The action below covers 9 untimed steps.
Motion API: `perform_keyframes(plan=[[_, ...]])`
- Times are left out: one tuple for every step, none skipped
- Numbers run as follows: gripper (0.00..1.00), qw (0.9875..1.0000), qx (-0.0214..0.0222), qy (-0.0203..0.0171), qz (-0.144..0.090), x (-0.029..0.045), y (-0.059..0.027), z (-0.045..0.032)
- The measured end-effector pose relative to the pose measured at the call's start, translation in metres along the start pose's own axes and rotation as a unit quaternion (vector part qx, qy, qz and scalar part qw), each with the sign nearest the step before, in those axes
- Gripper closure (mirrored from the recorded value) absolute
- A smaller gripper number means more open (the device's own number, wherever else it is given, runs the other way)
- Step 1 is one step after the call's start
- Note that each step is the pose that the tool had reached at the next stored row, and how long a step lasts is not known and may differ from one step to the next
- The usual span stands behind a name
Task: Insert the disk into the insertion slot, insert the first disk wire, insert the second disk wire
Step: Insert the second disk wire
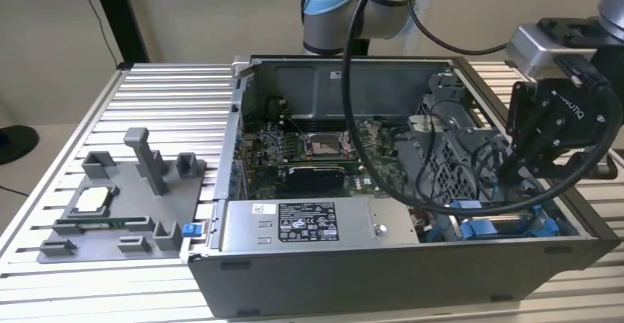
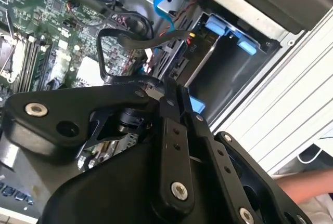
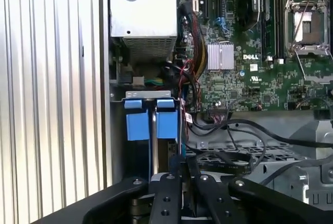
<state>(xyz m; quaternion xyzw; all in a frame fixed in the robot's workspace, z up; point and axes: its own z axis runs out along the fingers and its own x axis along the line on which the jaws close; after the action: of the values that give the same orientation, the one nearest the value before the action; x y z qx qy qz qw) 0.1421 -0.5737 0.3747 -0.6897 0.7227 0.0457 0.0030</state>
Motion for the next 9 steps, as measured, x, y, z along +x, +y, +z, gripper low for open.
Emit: perform_keyframes(plan=[[1.0,1.0,0.0012,0.0001,-0.002,0.0014,-0.0001,-0.0001],[1.0,1.0,0.0024,0.0001,-0.004,0.0025,-0.0001,-0.0001],[1.0,1.0,0.0036,0.0002,-0.006,0.0032,-0.0001,-0.0001],[1.0,0.9999,0.005,0.0003,-0.009,0.0037,-0.0001,0.0],[1.0,0.9999,0.0064,0.0004,-0.012,0.0041,-0.0002,0.0001],[1.0,0.9998,0.0079,0.0005,-0.016,0.0042,-0.0001,0.0002],[1.0,0.9998,0.0098,0.0005,-0.019,0.0043,0.0,0.0006],[1.0,0.9997,0.0122,0.0008,-0.021,0.0044,0.0001,0.001],[1.0,0.9997,0.0127,0.0013,-0.022,0.0044,0.0,0.0014]])
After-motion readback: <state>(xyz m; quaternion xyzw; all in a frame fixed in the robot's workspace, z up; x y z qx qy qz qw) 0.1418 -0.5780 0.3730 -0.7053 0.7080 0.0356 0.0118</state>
